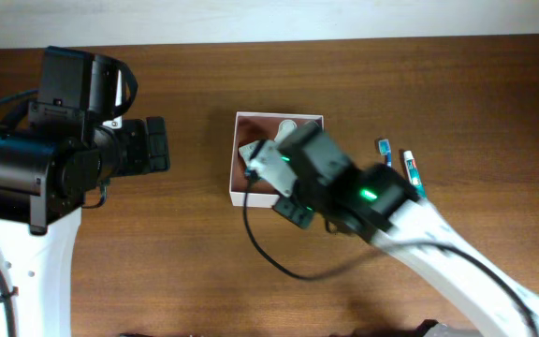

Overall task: Pack container
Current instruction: 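Carry the razor into the box and release it, then grasp the blue toothbrush with the right gripper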

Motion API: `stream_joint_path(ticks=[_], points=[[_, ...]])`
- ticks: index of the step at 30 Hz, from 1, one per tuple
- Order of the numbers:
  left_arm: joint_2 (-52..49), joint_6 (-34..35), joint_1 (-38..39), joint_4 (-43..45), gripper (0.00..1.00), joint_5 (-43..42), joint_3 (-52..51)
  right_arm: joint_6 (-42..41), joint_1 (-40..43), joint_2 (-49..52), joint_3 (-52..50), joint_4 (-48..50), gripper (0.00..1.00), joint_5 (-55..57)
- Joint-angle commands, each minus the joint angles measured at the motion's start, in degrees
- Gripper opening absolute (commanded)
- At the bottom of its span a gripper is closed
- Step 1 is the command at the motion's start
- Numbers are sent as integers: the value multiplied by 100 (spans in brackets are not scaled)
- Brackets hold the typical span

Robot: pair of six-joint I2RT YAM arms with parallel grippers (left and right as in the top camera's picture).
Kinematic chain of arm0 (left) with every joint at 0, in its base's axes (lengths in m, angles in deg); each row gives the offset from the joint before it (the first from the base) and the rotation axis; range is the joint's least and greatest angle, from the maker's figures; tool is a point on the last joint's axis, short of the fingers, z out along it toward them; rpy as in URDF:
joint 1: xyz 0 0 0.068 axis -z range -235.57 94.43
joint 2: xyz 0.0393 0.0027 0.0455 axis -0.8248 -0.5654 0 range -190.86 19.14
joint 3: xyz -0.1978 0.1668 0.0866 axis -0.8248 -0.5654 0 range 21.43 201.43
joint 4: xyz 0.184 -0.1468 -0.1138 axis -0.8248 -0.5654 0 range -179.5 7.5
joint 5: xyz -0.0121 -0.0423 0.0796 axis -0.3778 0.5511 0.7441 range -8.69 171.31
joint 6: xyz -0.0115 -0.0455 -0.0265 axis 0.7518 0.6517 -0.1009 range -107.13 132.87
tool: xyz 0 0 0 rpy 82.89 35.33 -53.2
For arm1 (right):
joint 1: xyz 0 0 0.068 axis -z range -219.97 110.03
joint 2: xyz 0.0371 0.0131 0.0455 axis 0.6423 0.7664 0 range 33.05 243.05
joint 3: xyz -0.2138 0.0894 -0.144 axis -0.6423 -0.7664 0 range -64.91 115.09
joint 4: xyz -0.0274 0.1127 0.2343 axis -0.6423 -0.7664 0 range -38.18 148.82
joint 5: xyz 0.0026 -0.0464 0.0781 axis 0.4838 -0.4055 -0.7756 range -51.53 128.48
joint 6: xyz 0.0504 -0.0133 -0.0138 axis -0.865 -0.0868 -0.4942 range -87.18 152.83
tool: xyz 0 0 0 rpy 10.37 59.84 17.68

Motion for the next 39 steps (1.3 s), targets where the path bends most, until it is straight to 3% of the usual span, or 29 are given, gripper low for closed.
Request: stream_joint_path(ticks=[1,8,10,12,13,24,30,35,39], points=[[33,-74,-20,0,99,81,72,1038,92,813,-81,284,4,295],[33,-72,-20,0,99,81,72,1182,166,1735,-81,927,4,1010],[33,-74,-20,0,99,81,72,1174,166,1725,-66,994,25,1012],[33,-72,-20,0,99,81,72,942,166,1661,7,957,27,1034],[33,-72,-20,0,99,81,72,723,166,1606,66,896,33,1036],[33,-72,-20,0,100,81,72,-2225,426,269,247,-378,36,1034],[33,-72,-20,0,99,81,72,-3316,1471,66,186,-1252,42,1200],[33,-72,-20,0,99,81,72,-3526,2566,264,-243,-918,53,1193],[33,-72,-20,0,99,81,72,-3519,3281,654,-586,-424,55,931]])
